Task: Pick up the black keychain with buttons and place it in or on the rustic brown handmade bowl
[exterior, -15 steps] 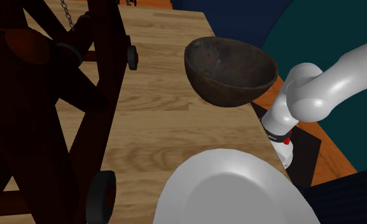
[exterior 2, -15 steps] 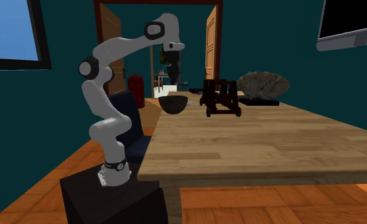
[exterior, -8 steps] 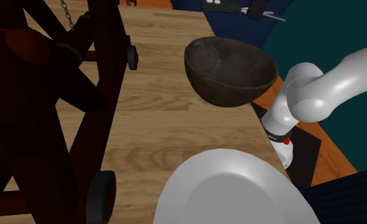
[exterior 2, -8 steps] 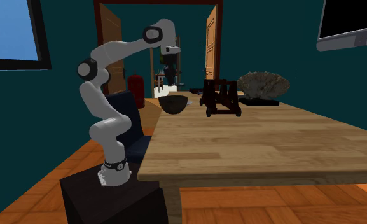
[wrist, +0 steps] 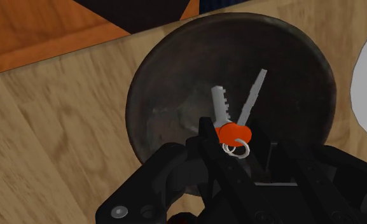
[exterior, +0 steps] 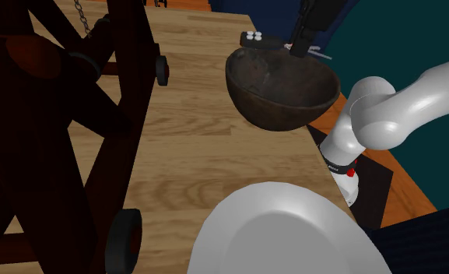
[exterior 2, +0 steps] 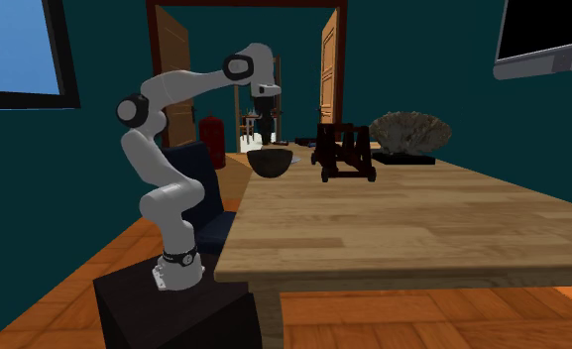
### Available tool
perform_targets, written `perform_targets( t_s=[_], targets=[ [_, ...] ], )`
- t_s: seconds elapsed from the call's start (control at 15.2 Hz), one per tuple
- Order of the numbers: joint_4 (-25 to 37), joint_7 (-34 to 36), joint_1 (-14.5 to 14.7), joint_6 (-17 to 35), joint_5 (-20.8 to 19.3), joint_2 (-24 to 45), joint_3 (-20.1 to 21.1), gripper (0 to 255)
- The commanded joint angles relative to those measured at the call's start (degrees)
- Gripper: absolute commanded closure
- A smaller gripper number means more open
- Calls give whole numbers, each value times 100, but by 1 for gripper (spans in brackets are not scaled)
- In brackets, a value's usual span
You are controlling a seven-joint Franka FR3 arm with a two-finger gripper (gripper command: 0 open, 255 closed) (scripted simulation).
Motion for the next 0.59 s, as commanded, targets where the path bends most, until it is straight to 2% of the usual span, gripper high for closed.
perform_targets(
  t_s=[0.0,0.2,0.53],
  targets=[
    [-201,-16,21,126,27,-79,11,255],
    [-513,-40,54,326,71,-193,35,255],
    [-534,-42,56,340,74,-201,37,255]
  ],
)
